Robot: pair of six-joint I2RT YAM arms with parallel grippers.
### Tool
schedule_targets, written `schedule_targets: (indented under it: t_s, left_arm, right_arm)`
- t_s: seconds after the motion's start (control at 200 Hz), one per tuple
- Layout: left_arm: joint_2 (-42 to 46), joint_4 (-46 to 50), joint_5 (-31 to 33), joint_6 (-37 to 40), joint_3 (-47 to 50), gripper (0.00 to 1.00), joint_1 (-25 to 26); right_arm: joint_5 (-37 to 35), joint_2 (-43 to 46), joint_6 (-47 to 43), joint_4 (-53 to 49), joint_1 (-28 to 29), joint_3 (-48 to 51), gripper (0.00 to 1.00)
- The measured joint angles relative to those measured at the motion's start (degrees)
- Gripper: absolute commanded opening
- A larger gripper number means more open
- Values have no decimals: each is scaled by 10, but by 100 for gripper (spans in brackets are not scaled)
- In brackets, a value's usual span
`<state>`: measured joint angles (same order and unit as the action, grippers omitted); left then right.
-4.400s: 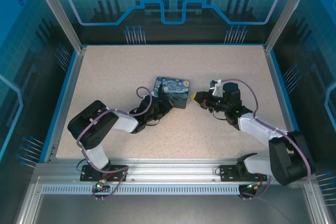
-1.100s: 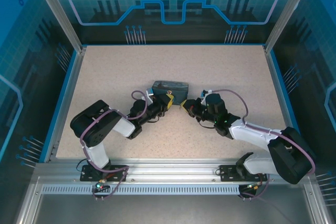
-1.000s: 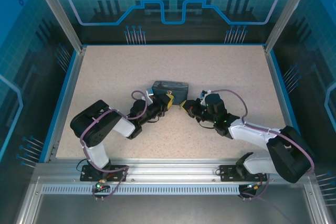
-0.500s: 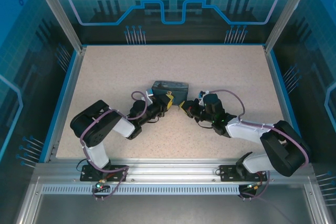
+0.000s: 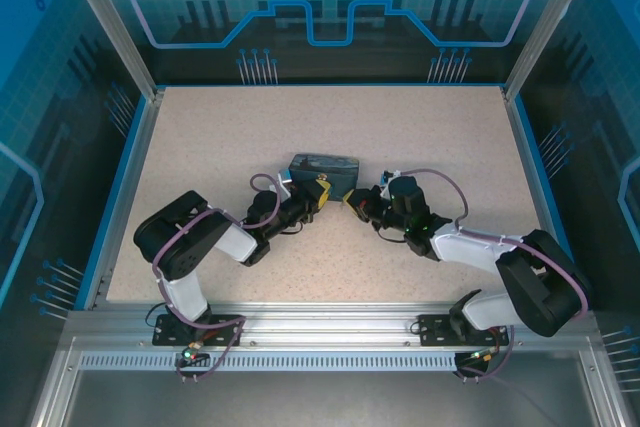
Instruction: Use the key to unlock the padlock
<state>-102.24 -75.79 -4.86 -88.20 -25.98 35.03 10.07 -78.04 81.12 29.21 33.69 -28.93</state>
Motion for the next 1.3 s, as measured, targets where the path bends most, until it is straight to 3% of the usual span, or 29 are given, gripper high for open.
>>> schedule_targets:
  t_s: [1.301]
  left_arm:
    - [0,-2,1,0,0,0,-1]
  right_arm:
    - [0,-43,0,18,0,-35,0]
